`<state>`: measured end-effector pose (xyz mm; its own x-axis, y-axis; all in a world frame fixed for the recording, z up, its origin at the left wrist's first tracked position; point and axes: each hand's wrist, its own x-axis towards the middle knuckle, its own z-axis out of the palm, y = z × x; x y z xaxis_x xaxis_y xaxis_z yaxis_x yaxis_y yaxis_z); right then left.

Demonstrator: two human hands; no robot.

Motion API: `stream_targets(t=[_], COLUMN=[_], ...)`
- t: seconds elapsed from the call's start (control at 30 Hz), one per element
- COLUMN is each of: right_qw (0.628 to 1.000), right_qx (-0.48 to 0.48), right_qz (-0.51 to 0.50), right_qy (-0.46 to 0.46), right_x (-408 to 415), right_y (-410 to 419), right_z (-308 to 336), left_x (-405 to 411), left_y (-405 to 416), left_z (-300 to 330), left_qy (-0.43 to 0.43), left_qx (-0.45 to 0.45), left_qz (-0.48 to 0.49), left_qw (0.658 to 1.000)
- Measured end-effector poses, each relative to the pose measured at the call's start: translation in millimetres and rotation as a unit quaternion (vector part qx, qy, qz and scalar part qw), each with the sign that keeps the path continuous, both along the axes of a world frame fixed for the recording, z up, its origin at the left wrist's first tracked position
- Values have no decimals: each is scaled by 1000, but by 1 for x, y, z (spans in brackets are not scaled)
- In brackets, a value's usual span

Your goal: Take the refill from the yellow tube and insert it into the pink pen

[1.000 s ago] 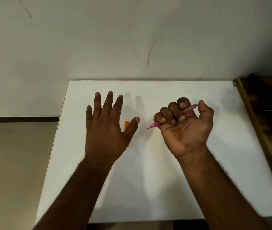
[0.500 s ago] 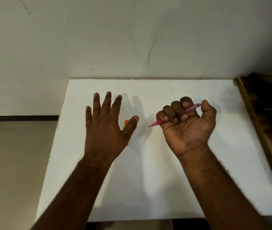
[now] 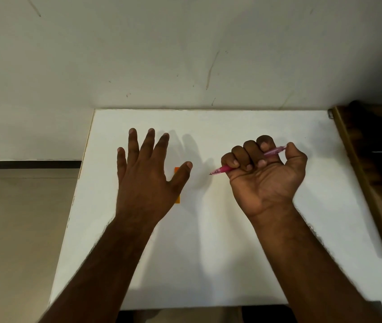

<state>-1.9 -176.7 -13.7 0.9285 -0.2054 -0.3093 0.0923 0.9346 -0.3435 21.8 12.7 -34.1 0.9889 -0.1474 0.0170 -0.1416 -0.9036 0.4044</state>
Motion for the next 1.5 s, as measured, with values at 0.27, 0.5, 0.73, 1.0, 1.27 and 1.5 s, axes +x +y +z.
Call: stream_targets(t=[0.27,0.5,0.73,1.0,1.27,1.5], right_qw=[1000,1000,1000,1000,1000,1000], right_qx=[2,0,-1,-2,-2,0], right_qz=[-2,-3,-3,0,-3,-1], right_qy=[4,4,7,9,14,14], right_x=[0,0,0,0,0,0], right_y=[-2,-2,-3,-3,-3,-1], right_z=[-1,-1,0,-1,-2,-2], left_x=[0,0,-1,1,1,0], left_y=[0,-1,-1,-2,-2,-1], left_z=[0,0,1,0,0,1], left_qy=[7,6,10,21,28,27], left_qx=[-1,-3,-6,-8,-12,-13], left_qz=[2,3,5,6,5,7], left_qw=[1000,1000,1000,1000,1000,1000])
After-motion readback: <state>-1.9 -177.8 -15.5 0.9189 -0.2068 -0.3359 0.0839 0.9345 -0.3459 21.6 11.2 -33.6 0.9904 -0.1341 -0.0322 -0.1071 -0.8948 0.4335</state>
